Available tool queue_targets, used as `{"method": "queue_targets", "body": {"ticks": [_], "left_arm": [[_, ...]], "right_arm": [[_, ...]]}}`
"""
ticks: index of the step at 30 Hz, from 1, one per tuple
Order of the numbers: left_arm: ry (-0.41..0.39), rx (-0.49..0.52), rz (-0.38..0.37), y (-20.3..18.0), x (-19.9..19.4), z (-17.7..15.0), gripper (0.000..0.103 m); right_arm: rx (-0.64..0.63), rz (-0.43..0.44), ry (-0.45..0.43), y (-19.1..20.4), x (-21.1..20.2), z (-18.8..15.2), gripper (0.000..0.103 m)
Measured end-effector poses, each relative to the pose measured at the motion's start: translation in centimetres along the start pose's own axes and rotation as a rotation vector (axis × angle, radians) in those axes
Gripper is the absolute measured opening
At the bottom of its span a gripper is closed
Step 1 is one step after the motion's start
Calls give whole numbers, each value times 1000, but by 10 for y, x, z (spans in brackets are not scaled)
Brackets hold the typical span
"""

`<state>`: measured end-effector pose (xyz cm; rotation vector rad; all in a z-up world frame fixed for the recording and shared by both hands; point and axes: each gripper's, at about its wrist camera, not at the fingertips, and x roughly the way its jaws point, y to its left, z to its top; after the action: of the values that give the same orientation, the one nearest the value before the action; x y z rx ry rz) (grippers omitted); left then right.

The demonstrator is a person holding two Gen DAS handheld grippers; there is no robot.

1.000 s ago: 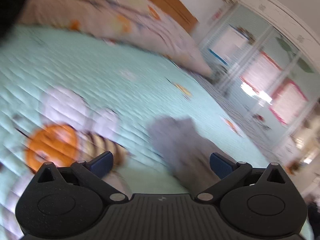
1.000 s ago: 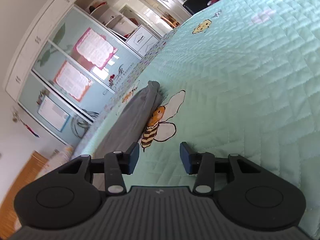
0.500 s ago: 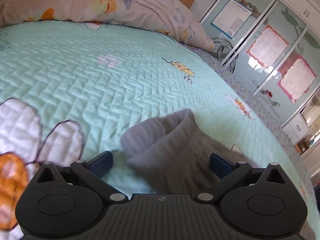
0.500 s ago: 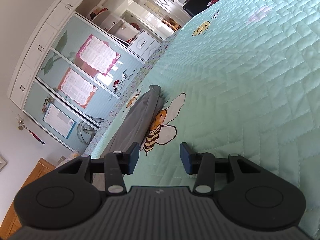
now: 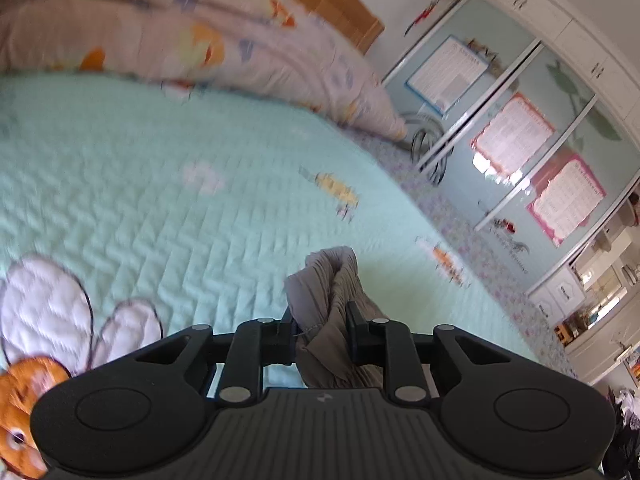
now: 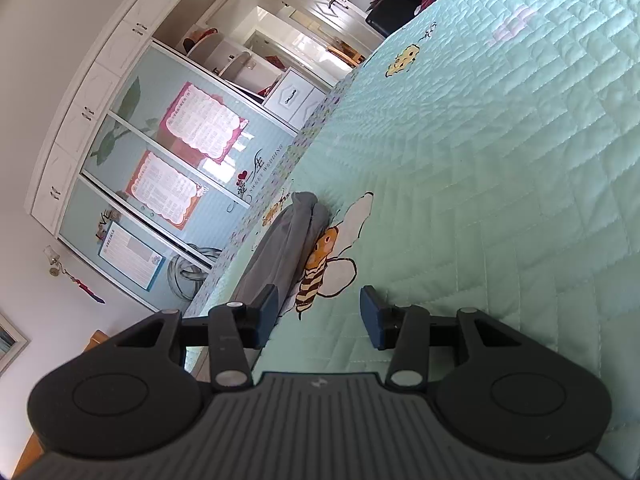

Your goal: Fold clothes

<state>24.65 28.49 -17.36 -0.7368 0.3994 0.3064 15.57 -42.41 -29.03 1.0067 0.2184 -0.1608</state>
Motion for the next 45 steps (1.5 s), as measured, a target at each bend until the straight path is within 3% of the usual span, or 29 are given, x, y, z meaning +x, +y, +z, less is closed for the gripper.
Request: {"method": "queue_targets", "body": {"ticks": [4,7,8,12,14,16,23,26,32,36,40,45], "left_arm": [[-25,-6,99,17,-5,5,24],[95,-47,161,50,15,1,32],[113,-60,157,60,16,-2,34],[43,-10,137,59,-6,-3,45],[2,-11,152,59,-19,-1,66],[-27,-38,161,61,-32,-4,80],[17,-47,57,55,-67,-51,87],[35,13,16,38,-75,-82,102],[39,304,54,-6,-77,-137,102],[59,381,102,-14,-71,-144,103],[60,374,95,-11,-72,-147,103],[21,276,7,8,-80,-145,102]], "right_arm": [[20,20,-6,-4,-4,1,48],[29,31,-9,-6,-5,1,48],[32,35,-10,-7,-5,1,48],[37,41,-11,-8,-6,1,48],[36,39,-13,-5,-7,-1,48],[39,35,-20,9,-8,-13,48],[44,39,-23,12,-5,-14,48],[49,43,-24,13,-4,-14,48],[57,51,-25,10,-5,-11,48],[58,53,-26,10,-4,-10,48],[53,53,-25,6,-7,-7,48],[35,24,-20,11,-19,-13,48]]}}
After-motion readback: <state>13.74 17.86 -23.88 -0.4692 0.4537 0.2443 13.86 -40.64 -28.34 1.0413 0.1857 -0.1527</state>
